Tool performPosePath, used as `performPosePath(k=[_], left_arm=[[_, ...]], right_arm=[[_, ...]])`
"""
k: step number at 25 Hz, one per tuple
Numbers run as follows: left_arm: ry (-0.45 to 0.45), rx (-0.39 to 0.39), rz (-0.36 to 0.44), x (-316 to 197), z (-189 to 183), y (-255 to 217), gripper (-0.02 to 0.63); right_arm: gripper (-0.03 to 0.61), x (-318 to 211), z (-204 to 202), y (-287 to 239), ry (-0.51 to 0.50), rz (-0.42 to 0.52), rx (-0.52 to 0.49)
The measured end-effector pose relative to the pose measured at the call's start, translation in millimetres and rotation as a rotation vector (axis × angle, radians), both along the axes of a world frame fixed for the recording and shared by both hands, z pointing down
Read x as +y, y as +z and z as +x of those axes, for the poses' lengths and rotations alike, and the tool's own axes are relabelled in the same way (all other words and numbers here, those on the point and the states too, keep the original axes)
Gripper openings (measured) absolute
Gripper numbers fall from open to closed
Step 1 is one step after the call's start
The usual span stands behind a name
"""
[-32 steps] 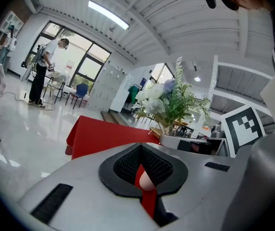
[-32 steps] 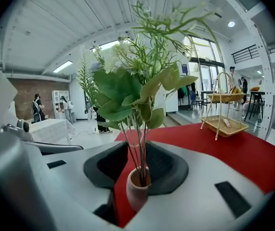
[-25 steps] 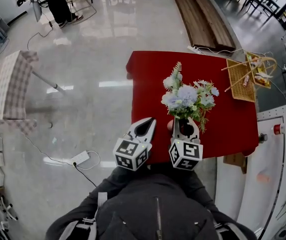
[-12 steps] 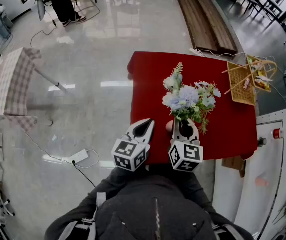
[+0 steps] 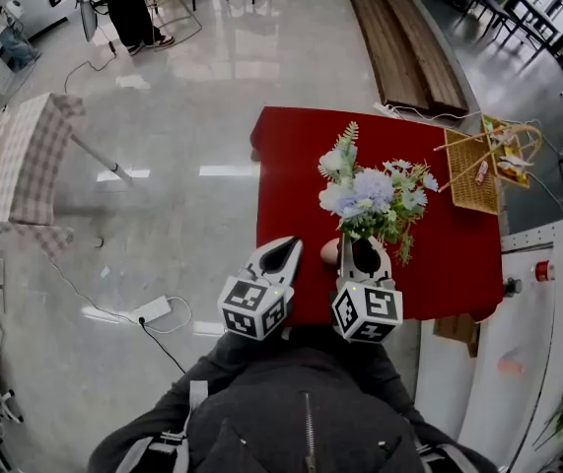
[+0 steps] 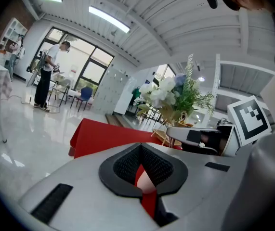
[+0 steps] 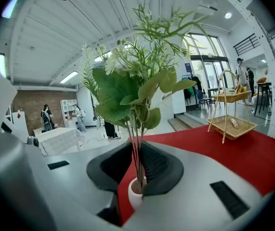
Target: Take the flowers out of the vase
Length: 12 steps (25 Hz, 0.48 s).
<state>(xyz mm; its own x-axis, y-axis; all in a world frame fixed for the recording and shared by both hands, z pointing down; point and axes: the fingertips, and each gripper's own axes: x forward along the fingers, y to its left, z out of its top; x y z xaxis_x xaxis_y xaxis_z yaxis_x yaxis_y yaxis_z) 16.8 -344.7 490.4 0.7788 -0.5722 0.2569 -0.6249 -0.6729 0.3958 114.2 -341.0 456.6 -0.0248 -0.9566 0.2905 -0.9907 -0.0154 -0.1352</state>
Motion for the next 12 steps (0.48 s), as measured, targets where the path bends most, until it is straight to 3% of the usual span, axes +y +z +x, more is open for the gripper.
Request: performPosePath(k=[12], left_arm=[[-0.023,0.009,0.016,3,7,-5,0.009]], right_arm=[[0.052,2,4,-31,-0.049,0.054,-0.029]])
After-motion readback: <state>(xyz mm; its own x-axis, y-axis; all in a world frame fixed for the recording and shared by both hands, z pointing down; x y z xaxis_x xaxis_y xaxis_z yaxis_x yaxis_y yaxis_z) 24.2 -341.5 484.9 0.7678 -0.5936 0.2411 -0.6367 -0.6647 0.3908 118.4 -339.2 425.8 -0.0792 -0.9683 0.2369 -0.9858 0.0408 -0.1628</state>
